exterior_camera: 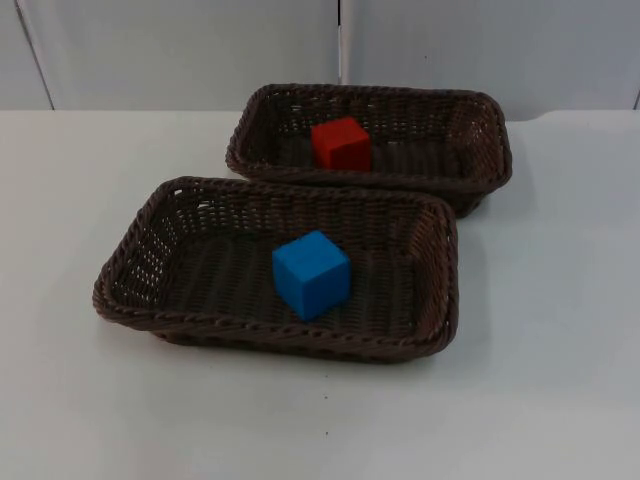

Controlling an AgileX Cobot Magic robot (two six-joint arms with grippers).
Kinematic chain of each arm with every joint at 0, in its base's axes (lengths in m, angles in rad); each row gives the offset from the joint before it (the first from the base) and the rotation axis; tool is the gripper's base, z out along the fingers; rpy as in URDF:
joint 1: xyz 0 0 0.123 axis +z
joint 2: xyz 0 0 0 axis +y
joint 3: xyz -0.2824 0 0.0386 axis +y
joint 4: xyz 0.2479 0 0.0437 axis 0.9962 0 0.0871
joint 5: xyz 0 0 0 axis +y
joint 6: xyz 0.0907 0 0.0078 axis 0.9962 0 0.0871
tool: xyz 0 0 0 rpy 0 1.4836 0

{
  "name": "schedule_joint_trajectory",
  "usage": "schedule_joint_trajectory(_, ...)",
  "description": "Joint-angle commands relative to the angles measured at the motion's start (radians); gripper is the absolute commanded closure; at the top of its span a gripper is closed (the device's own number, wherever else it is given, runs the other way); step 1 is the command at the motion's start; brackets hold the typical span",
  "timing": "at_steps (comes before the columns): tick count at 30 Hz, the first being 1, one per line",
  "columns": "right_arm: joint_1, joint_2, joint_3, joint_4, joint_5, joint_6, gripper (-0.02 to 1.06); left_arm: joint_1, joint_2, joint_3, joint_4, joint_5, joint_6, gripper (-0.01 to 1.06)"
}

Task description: Pick up one cube with the left hand and place it into the upper basket. Pick up one cube with the right hand and place it into the lower basket.

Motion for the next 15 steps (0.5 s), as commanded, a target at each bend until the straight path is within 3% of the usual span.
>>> schedule_joint_trajectory(1,-0.001,-0.003,0.001,0.03,0.002,-0.046,0.27,-0.004,-0.005,0.005,0.004,0.004,-0.007,0.03)
schedule_joint_trajectory(15,-0.001,-0.003,0.003,0.03,0.006,-0.043,0.27,-0.004,-0.005,0.005,0.004,0.004,-0.005,0.03)
